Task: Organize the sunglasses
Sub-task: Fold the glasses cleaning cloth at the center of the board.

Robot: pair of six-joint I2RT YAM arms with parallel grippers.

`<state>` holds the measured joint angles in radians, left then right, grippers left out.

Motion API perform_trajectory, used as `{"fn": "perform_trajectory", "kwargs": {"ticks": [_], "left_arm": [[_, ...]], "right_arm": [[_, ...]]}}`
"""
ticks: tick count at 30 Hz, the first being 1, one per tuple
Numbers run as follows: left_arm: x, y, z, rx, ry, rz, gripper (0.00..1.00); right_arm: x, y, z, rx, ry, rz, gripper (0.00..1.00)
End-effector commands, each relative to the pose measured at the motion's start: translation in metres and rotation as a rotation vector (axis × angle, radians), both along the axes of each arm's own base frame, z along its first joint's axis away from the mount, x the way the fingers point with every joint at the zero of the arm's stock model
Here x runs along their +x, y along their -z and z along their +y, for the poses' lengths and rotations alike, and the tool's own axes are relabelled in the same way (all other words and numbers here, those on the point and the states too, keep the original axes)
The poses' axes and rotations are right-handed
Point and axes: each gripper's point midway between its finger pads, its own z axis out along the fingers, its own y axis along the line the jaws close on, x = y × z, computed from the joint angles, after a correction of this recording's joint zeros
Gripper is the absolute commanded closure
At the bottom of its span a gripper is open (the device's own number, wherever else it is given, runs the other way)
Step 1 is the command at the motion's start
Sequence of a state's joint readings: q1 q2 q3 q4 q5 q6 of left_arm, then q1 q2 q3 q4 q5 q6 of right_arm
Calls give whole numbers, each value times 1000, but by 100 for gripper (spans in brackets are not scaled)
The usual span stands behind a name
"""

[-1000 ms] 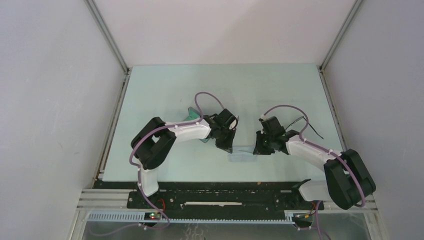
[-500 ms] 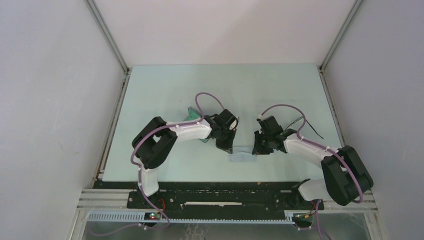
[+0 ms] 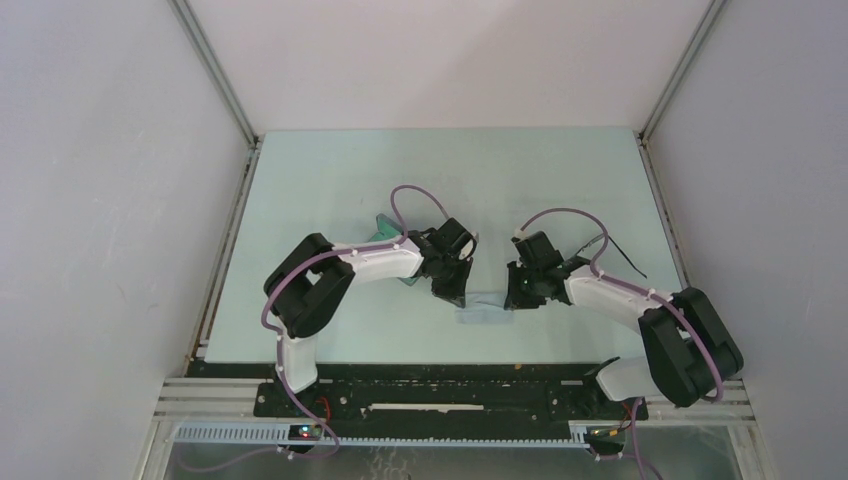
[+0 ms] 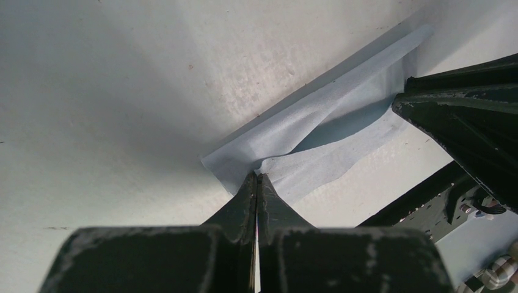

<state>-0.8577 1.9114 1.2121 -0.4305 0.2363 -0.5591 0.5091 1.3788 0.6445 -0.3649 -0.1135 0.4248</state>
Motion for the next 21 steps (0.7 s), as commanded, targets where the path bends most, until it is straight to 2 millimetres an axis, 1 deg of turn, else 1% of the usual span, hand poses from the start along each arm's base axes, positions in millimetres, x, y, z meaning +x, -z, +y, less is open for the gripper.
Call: {"fn": "perform_trajectory", "kwargs": {"ticks": [1,6,12,17,21], "left_arm": [[11,-20,-18,-55,15,-37,100],[10,-19,-17,-54,18,-35,100],[10,-21,-18,-58,18,-35,100],[11,-27,-19,-66,17,-44,100],[12,-32,-17,-59,17,-56,100]], "right_arm": [[11,-9,5,-8,-8,-40,77],[11,-10,4,-14,-2,-46,83],[11,-12,4,-9,-6,-50,100],[10,-20,8,15,-15,-64,100],[10,-25,8,13,-7,-86,100]]}}
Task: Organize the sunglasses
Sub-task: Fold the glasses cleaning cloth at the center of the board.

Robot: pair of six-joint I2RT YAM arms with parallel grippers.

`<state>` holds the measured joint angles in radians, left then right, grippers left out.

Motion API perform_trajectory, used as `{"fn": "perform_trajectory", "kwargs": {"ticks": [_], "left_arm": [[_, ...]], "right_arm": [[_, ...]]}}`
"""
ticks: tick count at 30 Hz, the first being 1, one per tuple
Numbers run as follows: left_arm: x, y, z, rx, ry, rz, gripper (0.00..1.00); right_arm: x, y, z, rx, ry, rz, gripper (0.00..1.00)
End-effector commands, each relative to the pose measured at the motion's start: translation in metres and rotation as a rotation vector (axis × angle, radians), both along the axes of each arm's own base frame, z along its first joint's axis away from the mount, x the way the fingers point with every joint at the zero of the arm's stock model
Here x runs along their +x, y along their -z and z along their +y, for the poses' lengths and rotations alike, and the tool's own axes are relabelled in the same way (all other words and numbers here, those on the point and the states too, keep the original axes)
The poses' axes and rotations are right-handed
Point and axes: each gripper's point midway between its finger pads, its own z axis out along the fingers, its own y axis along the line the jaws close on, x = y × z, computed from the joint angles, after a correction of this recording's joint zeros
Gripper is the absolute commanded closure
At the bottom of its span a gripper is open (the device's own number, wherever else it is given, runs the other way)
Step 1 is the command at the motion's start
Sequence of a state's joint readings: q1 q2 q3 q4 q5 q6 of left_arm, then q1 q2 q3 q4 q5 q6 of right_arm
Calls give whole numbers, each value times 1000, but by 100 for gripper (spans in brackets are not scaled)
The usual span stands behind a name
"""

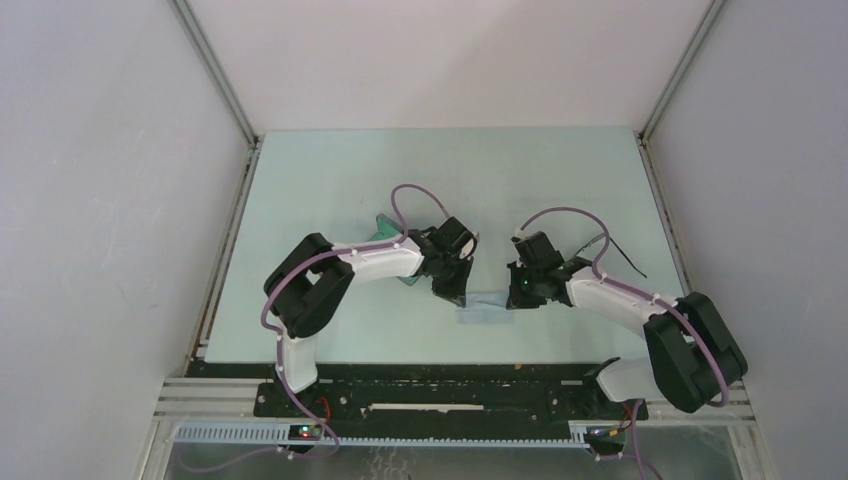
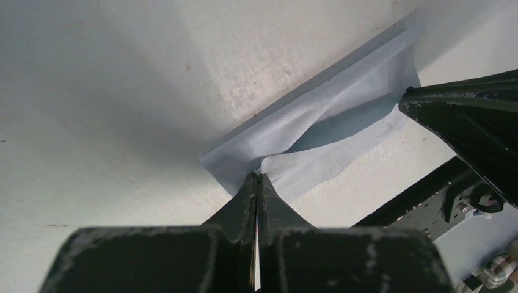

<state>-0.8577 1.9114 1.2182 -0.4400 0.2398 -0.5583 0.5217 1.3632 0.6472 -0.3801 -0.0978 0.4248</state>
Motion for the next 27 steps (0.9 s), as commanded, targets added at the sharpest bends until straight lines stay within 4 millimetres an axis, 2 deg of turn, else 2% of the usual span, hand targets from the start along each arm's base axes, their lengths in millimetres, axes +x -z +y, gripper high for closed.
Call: {"fn": "perform_trajectory", "kwargs": {"ticks": [1,12,17,18,21,27], "left_arm": [[13,-32,-16,-59,16,-62,100],[11,-33,-15,-58,15,-62,100],[10,-33,-14,-60,12,-60,100],[11,-32,-14,-61,13,-60,100],[13,-34,-17,-64,16,-64,100],[19,-33,-18,-51,15,-64,100]], "right_arm": [[12,-24,8,24,-1,-82,100],[10,-28,6,28,15,-93,100],[8,-23,7,27,8,-72,100],[7,-23,8,30,2,-69,98],[6,-22,10,30,-25,-68,80],[1,-17,14,22,-85,-52,75]]}}
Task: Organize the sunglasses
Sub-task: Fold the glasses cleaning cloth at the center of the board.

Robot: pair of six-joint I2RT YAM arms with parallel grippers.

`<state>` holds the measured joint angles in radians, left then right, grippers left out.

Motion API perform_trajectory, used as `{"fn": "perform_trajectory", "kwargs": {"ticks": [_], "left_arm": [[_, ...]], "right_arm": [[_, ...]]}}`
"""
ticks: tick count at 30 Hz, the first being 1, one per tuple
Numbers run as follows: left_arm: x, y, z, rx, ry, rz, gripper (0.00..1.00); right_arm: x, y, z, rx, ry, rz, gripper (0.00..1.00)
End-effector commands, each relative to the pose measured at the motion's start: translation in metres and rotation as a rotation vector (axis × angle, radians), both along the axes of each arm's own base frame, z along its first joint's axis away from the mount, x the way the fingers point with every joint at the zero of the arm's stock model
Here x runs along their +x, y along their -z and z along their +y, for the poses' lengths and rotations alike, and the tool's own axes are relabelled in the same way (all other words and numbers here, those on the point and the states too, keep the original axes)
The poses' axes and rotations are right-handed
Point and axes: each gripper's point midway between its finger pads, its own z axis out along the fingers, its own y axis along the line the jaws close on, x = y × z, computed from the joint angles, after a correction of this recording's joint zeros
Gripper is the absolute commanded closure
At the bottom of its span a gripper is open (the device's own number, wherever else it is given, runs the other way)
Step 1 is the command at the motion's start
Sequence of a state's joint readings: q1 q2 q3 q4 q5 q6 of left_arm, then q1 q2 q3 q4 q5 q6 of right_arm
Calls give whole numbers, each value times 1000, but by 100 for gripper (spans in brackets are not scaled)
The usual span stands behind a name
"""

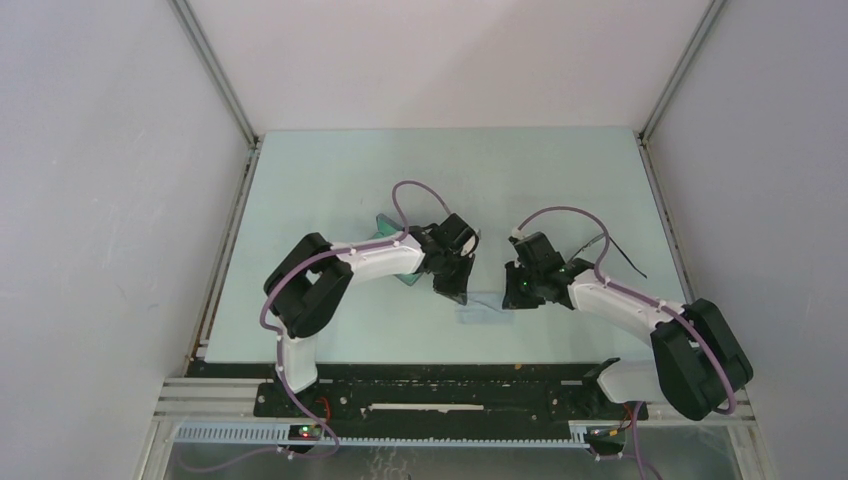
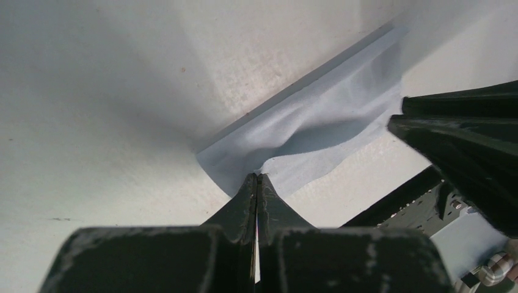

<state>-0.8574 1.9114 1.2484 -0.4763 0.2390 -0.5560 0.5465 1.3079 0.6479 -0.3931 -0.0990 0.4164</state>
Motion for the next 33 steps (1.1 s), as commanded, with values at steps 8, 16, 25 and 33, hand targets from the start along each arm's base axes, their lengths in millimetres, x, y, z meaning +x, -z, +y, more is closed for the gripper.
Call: {"fn": "perform_trajectory", "kwargs": {"ticks": [8,16,25,33], "left_arm": [[20,-25,-13,-51,7,-61,100],[25,-17,-9,-38,-24,-46,100],[25,-14,-6,-57,-54,-30,100],[21,-11,-7,-67,-43,-19,100]], "right_arm": [[8,1,9,-25,-52,-12,68],[13,-7,7,-28,-19,-42,70],[16,-13,-5,121,199,29,73],[14,-24,-16,209,340,33,63]]}}
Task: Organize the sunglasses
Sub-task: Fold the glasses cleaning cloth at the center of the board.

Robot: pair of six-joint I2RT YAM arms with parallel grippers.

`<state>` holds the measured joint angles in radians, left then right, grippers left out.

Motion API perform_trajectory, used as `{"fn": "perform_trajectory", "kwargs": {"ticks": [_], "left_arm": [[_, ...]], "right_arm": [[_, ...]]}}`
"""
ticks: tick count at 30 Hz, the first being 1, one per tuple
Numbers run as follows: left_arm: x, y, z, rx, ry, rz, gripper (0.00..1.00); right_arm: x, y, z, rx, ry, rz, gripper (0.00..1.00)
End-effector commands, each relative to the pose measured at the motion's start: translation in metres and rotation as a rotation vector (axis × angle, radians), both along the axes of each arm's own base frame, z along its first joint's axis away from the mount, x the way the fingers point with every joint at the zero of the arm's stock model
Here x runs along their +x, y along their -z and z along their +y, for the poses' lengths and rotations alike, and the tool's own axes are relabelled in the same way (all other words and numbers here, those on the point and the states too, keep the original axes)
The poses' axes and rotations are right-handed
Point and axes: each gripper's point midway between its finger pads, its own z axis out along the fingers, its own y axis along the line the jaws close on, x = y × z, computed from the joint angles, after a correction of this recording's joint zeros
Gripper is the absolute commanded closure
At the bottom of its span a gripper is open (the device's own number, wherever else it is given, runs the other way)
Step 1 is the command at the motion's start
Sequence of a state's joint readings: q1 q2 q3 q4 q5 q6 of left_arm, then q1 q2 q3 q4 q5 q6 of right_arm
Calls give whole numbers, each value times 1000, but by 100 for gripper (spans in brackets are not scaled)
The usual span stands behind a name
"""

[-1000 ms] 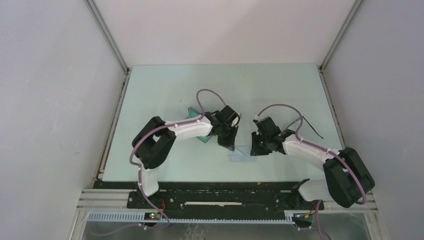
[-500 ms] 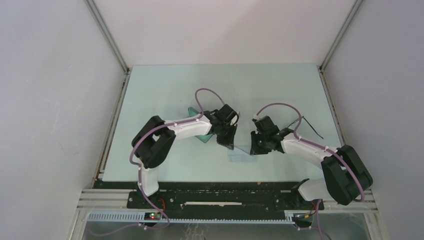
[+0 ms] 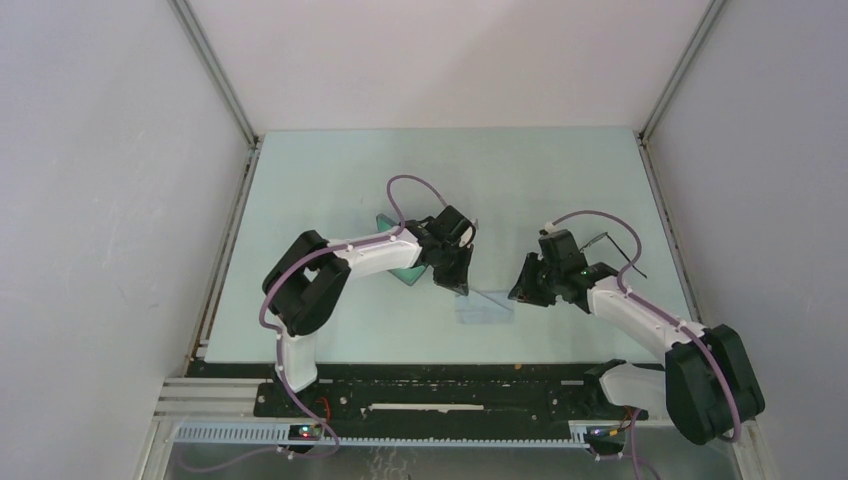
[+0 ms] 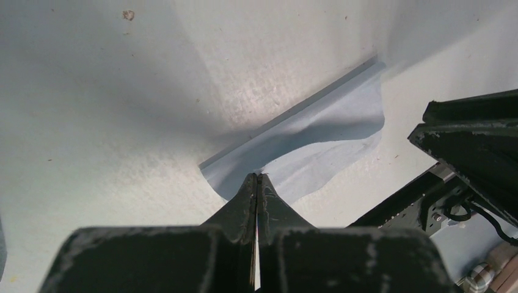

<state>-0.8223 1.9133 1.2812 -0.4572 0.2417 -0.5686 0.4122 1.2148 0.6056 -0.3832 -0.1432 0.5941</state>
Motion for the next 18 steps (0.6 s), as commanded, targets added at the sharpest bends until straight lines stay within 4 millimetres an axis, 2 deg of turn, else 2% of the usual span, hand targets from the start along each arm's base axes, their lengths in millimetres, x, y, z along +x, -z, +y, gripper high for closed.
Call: {"fn": "perform_trajectory", "kwargs": {"ticks": [1,4,9,18], "left_arm": [[0,0,-3,-28,2,6,100],[-1,0,-3,-31,5,7,100],[-1,1,-4,-30,3,10,100],[-1,9,-1,-11,-9,22,100]], "right_arm": [[1,-10,0,91,99,7,63],[1,-9,2,129,109,13,65],[-3,-4,9,89,-22,-20,66],[-12,12,16,-65,-170,-23,58]]}}
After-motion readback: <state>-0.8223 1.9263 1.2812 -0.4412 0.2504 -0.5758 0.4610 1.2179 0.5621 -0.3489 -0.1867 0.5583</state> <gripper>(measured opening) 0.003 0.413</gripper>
